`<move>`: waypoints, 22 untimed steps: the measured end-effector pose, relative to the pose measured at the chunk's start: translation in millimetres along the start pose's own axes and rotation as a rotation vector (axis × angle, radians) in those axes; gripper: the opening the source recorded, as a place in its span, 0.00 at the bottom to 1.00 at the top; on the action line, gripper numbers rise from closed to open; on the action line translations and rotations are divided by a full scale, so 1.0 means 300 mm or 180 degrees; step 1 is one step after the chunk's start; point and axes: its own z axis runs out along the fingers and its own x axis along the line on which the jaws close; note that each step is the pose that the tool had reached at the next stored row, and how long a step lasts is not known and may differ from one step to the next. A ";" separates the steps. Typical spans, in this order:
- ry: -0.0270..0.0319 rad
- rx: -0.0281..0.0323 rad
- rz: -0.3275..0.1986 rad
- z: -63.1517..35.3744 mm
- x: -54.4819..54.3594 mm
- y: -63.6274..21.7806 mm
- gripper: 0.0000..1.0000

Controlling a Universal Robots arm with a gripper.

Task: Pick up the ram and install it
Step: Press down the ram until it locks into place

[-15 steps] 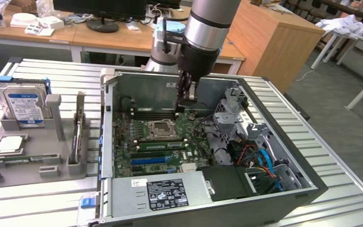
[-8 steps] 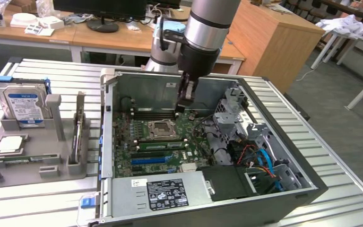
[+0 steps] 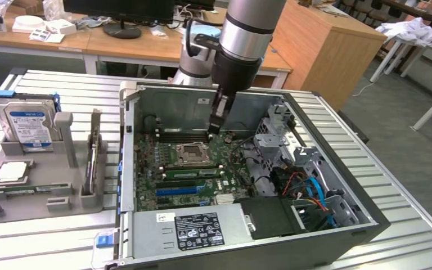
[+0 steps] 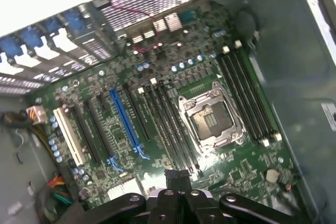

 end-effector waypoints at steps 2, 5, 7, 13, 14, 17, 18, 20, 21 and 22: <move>-0.0004 0.0004 0.0114 0.000 0.000 0.000 0.11; -0.0010 0.0010 0.0290 0.001 0.000 0.000 0.11; -0.0015 0.0014 0.0404 0.002 0.000 0.000 0.11; -0.0027 0.0026 0.0752 0.003 0.000 0.000 0.11; -0.0029 0.0028 0.0809 0.003 0.000 0.000 0.11; -0.0035 0.0033 0.0981 0.004 0.000 0.000 0.11; -0.0037 0.0035 0.1038 0.004 0.000 0.000 0.11; -0.0041 0.0040 0.1156 0.005 0.000 0.000 0.11; -0.0043 0.0041 0.1213 0.005 0.000 0.000 0.11; -0.0046 0.0043 0.1270 0.005 0.000 0.000 0.11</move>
